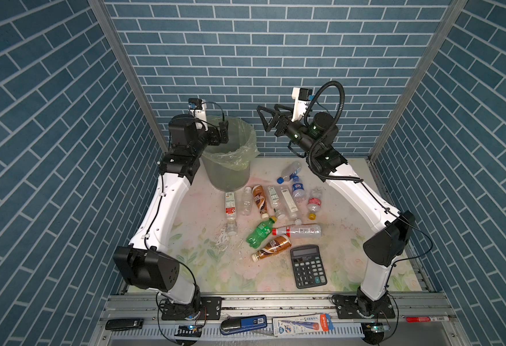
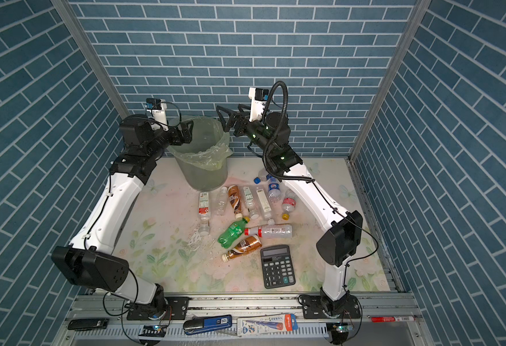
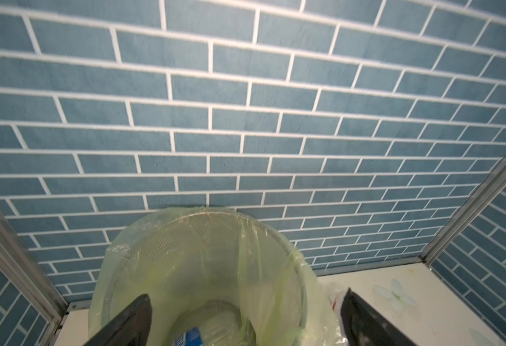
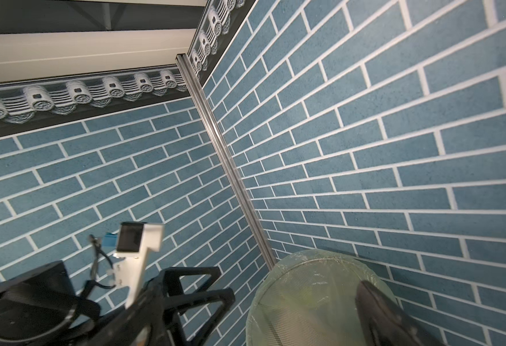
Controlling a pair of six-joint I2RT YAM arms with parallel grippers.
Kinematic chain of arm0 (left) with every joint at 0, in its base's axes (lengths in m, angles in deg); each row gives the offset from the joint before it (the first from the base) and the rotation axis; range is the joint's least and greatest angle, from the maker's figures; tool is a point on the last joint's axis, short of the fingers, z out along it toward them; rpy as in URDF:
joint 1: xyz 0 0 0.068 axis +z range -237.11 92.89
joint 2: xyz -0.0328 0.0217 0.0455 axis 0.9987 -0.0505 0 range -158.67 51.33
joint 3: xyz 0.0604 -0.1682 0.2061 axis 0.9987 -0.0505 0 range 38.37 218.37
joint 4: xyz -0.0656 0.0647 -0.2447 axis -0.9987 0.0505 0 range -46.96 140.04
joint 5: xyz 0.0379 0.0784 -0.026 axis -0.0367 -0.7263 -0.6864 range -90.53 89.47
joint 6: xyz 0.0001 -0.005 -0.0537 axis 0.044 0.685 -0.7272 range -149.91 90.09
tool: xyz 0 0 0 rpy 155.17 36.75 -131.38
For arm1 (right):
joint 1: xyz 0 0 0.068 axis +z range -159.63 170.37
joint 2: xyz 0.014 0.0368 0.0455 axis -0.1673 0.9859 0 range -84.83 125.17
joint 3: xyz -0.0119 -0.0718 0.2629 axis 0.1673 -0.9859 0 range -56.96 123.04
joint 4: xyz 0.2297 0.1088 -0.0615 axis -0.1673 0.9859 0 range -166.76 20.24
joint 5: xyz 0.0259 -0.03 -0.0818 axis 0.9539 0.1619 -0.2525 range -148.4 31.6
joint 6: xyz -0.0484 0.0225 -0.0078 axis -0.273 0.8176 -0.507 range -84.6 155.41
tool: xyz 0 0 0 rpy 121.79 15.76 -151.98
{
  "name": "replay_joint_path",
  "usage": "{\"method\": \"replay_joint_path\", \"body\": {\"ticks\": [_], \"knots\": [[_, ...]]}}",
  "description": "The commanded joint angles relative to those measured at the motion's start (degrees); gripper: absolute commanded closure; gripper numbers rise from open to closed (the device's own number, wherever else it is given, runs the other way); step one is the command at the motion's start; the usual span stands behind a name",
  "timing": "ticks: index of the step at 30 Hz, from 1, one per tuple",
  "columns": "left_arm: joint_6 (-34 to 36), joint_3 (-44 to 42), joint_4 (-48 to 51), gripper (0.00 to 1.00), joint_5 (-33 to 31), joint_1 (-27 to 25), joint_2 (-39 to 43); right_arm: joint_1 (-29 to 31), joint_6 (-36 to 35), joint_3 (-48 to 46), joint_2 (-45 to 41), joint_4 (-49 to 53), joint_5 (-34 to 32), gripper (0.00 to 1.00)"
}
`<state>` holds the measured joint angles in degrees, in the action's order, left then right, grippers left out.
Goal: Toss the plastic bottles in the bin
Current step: 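Release the bottle over the bin with the left gripper while the right arm withdraws, then lower the left gripper onto the clear red-labelled bottle while the right gripper hovers over bottles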
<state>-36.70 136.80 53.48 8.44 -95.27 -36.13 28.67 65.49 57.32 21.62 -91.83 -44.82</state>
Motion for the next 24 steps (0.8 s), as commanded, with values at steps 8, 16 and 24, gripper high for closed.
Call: {"method": "replay_joint_path", "body": {"ticks": [8, 16, 24], "knots": [[-3.5, -1.2, -2.6, 0.01, 3.7, -0.4, 5.0, 0.1, 1.7, -3.5, -3.9, -1.1, -0.5, 0.01], [-10.9, -8.2, 6.0, 0.01, 3.2, -0.9, 10.3, 0.1, -1.9, -7.0, -8.4, 11.9, -4.9, 0.01], [-19.9, -26.3, 12.4, 0.01, 3.8, -1.2, 20.3, 0.4, -6.0, -17.9, -15.4, 29.2, -14.9, 0.01]]}}
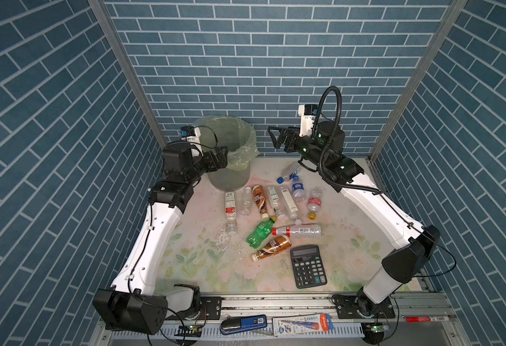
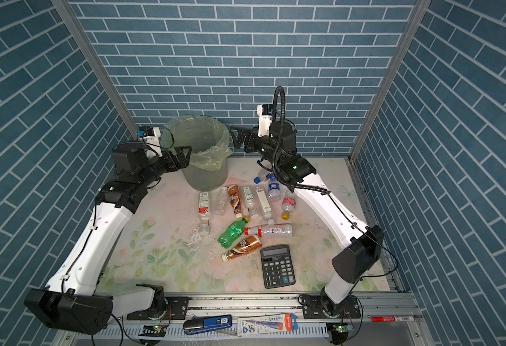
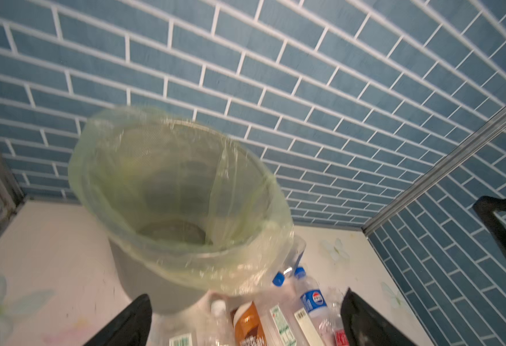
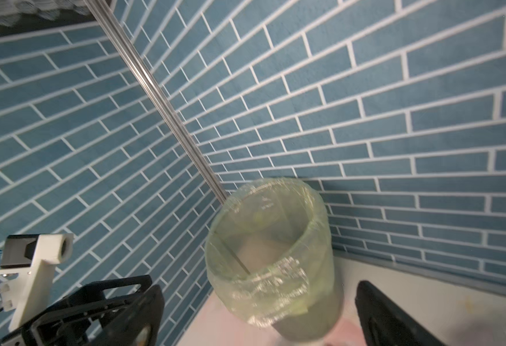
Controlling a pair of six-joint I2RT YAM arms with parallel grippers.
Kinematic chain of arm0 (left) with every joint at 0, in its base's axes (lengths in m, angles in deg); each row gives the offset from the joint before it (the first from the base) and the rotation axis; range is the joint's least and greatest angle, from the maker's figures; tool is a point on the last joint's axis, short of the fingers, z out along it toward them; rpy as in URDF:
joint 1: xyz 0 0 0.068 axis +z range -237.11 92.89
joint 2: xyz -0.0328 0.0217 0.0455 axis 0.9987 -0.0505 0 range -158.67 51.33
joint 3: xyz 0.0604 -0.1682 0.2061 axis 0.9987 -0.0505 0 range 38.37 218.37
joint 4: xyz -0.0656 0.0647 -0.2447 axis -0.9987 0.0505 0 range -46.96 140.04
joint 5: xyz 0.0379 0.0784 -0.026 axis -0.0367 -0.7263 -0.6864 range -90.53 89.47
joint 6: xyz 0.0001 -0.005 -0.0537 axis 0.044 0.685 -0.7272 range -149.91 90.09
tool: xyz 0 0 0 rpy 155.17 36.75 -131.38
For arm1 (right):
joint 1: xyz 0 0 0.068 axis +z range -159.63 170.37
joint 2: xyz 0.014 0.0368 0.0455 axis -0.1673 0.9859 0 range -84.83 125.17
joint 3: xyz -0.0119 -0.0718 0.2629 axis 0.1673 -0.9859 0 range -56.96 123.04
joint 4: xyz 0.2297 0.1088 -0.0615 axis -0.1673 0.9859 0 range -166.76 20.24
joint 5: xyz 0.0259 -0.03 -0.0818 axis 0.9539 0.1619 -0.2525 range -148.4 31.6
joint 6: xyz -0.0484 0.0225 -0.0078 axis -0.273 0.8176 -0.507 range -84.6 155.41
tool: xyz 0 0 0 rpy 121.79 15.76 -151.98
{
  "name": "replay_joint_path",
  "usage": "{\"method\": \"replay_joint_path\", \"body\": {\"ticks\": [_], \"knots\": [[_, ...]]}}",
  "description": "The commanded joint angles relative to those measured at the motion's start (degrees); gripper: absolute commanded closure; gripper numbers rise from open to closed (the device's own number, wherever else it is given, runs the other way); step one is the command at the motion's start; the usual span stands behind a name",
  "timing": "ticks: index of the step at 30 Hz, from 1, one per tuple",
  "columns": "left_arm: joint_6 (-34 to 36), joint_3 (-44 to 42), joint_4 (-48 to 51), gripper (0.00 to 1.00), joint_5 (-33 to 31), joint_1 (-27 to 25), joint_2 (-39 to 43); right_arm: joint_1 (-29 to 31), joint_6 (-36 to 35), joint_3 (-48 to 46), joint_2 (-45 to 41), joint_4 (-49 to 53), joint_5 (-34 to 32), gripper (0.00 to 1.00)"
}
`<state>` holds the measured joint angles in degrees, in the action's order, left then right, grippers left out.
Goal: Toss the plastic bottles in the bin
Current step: 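Lower the left gripper onto the clear red-labelled bottle while the right gripper hovers over bottles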
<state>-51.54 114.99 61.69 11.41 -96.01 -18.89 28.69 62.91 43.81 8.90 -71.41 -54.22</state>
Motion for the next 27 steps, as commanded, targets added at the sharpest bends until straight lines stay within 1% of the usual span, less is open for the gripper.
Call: {"method": "replay_joint_path", "body": {"ticks": [1, 3, 5, 8, 10, 13, 17, 22, 23, 27], "knots": [[-6.0, -6.8, 5.0, 0.01, 0.2, -0.9, 4.4, 0.3, -3.9, -5.7, -3.5, 11.0, -6.8, 0.01], [-9.1, -12.4, 5.8, 0.01, -0.5, -1.4, 7.1, 0.5, -4.8, -9.7, -5.8, 14.1, -9.0, 0.01], [-12.0, -18.0, 3.4, 0.01, 0.7, -2.2, 8.6, 0.7, -4.9, -14.6, -8.6, 14.3, -10.2, 0.01], [-15.1, -23.3, 4.0, 0.01, -1.2, -3.7, 9.1, 1.3, -5.1, -21.4, -12.0, 14.0, -9.7, 0.01], [-16.1, -26.9, 3.4, 0.01, -1.7, -4.7, 9.6, 2.2, -5.5, -24.2, -13.1, 14.5, -10.0, 0.01], [-15.5, -30.9, 4.2, 0.01, -2.5, -6.2, 8.9, 3.0, -5.5, -28.8, -14.4, 14.5, -9.6, 0.01], [-14.2, -33.8, 5.2, 0.01, -2.0, -7.1, 6.1, 3.4, -6.1, -32.9, -15.2, 14.1, -7.5, 0.01], [-12.3, -35.0, 5.1, 0.01, -4.6, -8.0, 1.6, 3.3, -8.6, -33.9, -13.6, 15.2, -7.3, 0.01], [-11.9, -34.9, 5.1, 0.02, -5.2, -8.0, 0.5, 3.3, -8.6, -33.8, -13.3, 15.2, -7.2, 0.01], [-10.7, -34.4, 3.2, 0.12, -5.3, -8.0, -4.4, 3.3, -7.7, -33.5, -12.0, 14.1, -6.2, 0.01]]}}
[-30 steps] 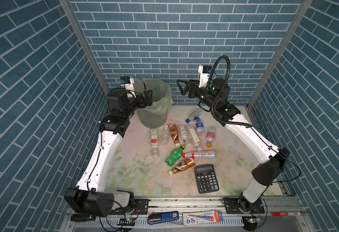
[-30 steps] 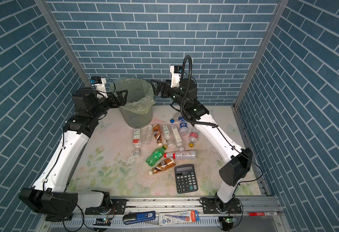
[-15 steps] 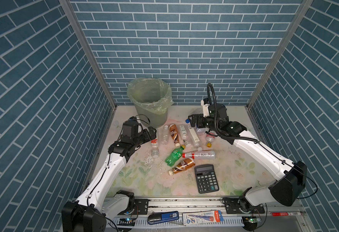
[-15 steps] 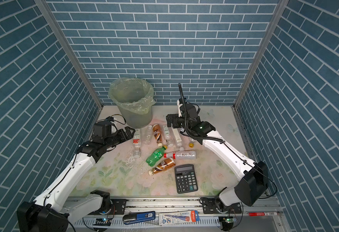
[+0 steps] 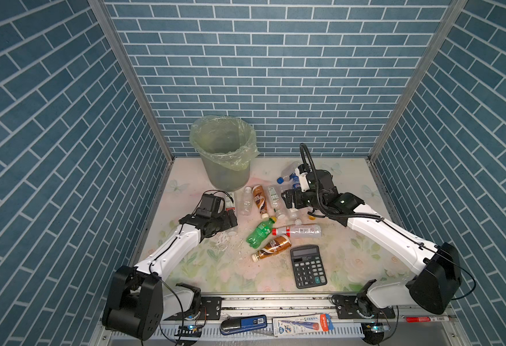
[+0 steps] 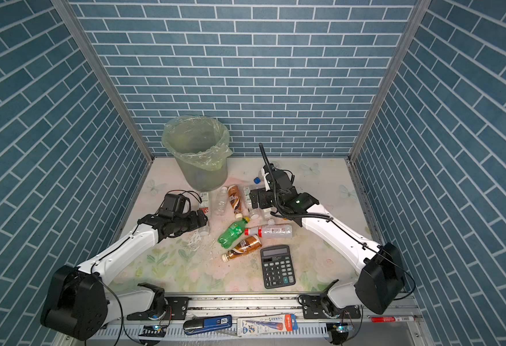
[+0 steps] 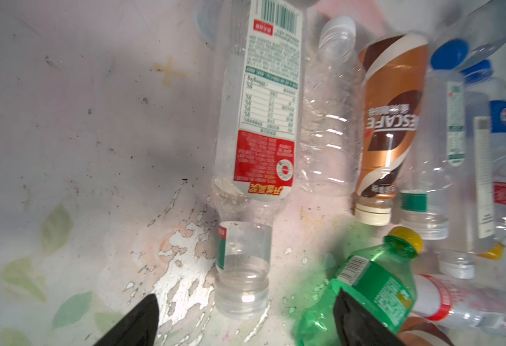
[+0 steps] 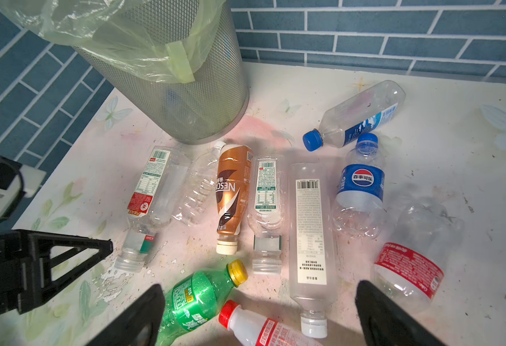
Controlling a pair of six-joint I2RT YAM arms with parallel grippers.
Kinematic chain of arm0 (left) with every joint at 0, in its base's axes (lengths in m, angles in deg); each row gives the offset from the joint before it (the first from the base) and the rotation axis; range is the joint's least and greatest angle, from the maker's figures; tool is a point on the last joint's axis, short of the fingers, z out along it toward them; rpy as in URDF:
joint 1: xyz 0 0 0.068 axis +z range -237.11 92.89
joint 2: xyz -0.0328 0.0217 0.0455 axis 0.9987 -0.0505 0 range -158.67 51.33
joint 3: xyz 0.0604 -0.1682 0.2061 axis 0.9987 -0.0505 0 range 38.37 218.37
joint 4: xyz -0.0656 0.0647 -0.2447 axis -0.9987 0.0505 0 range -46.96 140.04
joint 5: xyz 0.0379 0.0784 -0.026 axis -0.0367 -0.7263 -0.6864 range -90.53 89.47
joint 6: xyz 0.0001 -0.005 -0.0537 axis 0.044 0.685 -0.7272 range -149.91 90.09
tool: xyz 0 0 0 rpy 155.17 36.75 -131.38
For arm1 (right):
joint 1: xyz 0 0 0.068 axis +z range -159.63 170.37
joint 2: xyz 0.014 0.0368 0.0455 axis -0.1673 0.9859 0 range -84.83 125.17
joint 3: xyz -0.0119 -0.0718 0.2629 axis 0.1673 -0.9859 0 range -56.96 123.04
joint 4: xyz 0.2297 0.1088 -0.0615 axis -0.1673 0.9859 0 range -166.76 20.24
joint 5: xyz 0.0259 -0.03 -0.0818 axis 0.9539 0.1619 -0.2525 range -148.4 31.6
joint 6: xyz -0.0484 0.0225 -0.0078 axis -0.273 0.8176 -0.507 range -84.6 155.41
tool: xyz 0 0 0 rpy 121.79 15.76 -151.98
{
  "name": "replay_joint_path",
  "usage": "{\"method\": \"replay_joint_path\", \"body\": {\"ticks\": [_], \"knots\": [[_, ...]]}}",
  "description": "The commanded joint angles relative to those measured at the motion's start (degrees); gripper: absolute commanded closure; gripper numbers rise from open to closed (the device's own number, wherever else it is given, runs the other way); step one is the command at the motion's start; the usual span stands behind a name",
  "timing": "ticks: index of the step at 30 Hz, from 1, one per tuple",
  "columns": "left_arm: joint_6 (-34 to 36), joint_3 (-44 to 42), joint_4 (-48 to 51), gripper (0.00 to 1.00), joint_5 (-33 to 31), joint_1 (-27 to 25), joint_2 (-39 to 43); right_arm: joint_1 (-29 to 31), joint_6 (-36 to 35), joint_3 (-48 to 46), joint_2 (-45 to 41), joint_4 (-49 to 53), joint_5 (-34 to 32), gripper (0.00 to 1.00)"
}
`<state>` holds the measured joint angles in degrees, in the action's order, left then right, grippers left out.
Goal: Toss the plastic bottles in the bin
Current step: 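Lower the left gripper onto the clear red-labelled bottle while the right gripper hovers over bottles, then grasp the red-labelled bottle by its neck with the left gripper and lift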
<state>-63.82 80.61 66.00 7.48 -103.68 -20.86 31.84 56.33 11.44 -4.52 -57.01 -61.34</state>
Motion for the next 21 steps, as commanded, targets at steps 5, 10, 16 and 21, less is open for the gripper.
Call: {"method": "replay_joint_path", "body": {"ticks": [5, 10, 16, 21], "knots": [[2.2, 0.3, -2.9, 0.19, -0.8, -1.4, -7.6, 0.1, 0.1, -0.2, 3.2, -0.7, 2.1, 0.01], [3.0, 1.1, -3.9, 0.28, -1.9, -2.3, -11.5, 0.2, -0.2, 0.5, 4.8, -0.4, 2.6, 0.01], [3.5, 2.2, -4.8, 0.45, -2.0, -2.5, -13.7, 0.0, -0.3, 2.8, 6.9, 0.1, 3.4, 0.01], [3.5, 1.5, -4.9, 0.57, -2.1, -2.5, -12.4, 0.1, -0.1, 3.3, 7.3, 0.1, 3.8, 0.01]]}}
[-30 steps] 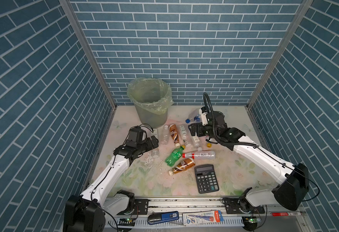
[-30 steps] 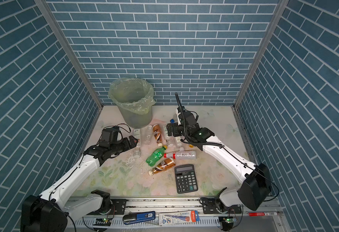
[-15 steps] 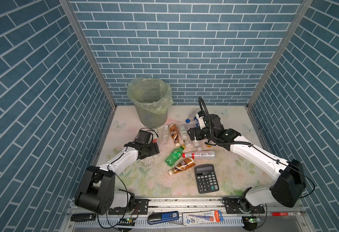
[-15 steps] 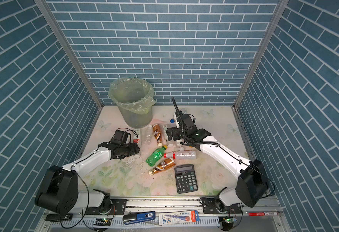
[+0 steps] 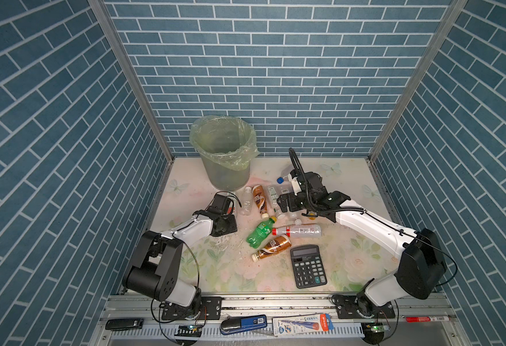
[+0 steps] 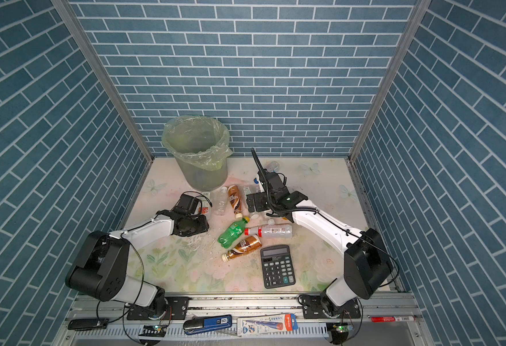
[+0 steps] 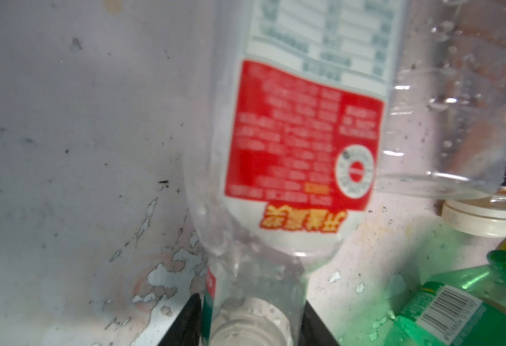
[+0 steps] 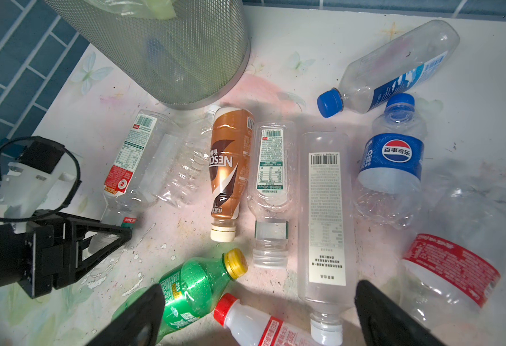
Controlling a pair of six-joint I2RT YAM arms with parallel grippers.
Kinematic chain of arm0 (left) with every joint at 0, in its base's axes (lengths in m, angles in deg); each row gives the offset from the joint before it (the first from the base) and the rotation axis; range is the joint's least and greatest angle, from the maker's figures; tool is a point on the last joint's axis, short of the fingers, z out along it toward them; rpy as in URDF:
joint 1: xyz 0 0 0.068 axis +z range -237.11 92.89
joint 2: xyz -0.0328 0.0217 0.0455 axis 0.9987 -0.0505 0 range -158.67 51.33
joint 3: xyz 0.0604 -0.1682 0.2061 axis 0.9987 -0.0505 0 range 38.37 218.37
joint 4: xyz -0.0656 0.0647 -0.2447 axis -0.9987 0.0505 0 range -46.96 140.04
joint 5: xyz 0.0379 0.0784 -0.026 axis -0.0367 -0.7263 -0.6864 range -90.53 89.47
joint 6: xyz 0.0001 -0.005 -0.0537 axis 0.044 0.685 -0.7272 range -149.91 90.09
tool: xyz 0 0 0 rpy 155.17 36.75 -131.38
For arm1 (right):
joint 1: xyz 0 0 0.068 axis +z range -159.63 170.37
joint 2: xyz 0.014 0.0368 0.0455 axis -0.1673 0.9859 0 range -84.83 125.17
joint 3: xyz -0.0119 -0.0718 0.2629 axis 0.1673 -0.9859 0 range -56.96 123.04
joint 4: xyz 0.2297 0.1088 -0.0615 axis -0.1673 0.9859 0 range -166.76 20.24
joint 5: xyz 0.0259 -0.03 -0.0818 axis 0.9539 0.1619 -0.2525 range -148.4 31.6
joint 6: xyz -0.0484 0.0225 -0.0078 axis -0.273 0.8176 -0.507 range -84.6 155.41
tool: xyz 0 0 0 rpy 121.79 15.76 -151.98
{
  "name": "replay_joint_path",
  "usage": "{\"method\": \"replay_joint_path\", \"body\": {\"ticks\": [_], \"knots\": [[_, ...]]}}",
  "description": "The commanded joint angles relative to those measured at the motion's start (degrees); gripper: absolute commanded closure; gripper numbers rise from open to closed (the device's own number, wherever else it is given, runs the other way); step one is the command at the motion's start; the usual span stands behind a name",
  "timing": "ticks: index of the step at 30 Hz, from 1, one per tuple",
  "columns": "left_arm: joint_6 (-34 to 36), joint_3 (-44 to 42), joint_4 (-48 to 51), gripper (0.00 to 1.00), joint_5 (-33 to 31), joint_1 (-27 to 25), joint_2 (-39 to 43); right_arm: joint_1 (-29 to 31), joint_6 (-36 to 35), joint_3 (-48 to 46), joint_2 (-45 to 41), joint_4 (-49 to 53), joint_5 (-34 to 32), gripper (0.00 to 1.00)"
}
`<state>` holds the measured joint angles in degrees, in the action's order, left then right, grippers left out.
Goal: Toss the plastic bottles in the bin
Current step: 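Grasp the red-labelled bottle by its neck with the left gripper and lift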
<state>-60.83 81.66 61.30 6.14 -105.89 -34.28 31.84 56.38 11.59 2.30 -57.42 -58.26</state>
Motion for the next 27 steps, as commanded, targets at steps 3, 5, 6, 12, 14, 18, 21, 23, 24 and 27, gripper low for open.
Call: {"method": "replay_joint_path", "body": {"ticks": [3, 5, 6, 12, 14, 18, 21, 23, 24, 27], "knots": [[0.3, -0.8, -0.9, 0.64, -0.7, -0.3, 3.1, -0.2, -0.1, 3.1, 0.7, 0.7, 0.9, 0.01], [0.5, -1.5, -0.9, 0.65, -0.7, -0.3, 4.4, -0.2, -0.1, 3.0, 0.8, 0.7, 0.9, 0.01], [0.6, -1.8, -0.7, 0.66, -1.0, -0.3, 5.0, -0.2, 0.0, 3.0, 0.8, 0.7, 1.0, 0.01], [0.7, -2.9, -0.1, 0.70, -1.3, -0.3, 9.8, -0.4, 0.3, 3.3, 0.5, 0.8, 1.5, 0.01], [0.8, -3.0, 0.2, 0.70, -1.6, -0.3, 11.5, -0.4, 0.1, 3.6, 0.3, 1.2, 1.4, 0.01], [0.9, -2.4, 1.6, 0.74, -2.0, -0.3, 14.9, -0.6, -1.0, 4.5, -0.6, 2.1, 1.1, 0.01], [1.0, -1.5, 2.9, 0.74, -2.3, -0.3, 17.3, -0.5, -2.3, 5.5, -1.4, 2.9, 1.1, 0.01], [0.7, -1.0, 4.1, 0.74, -2.9, -0.3, 19.4, -0.6, -4.1, 6.1, -2.5, 2.9, 1.4, 0.01], [0.6, -0.9, 4.4, 0.74, -3.3, -0.3, 20.6, -0.5, -5.0, 6.2, -3.1, 2.5, 1.7, 0.01], [0.5, -0.3, 5.3, 0.74, -4.8, -0.3, 24.8, -0.4, -7.2, 6.5, -5.2, 0.6, 3.9, 0.01]]}}
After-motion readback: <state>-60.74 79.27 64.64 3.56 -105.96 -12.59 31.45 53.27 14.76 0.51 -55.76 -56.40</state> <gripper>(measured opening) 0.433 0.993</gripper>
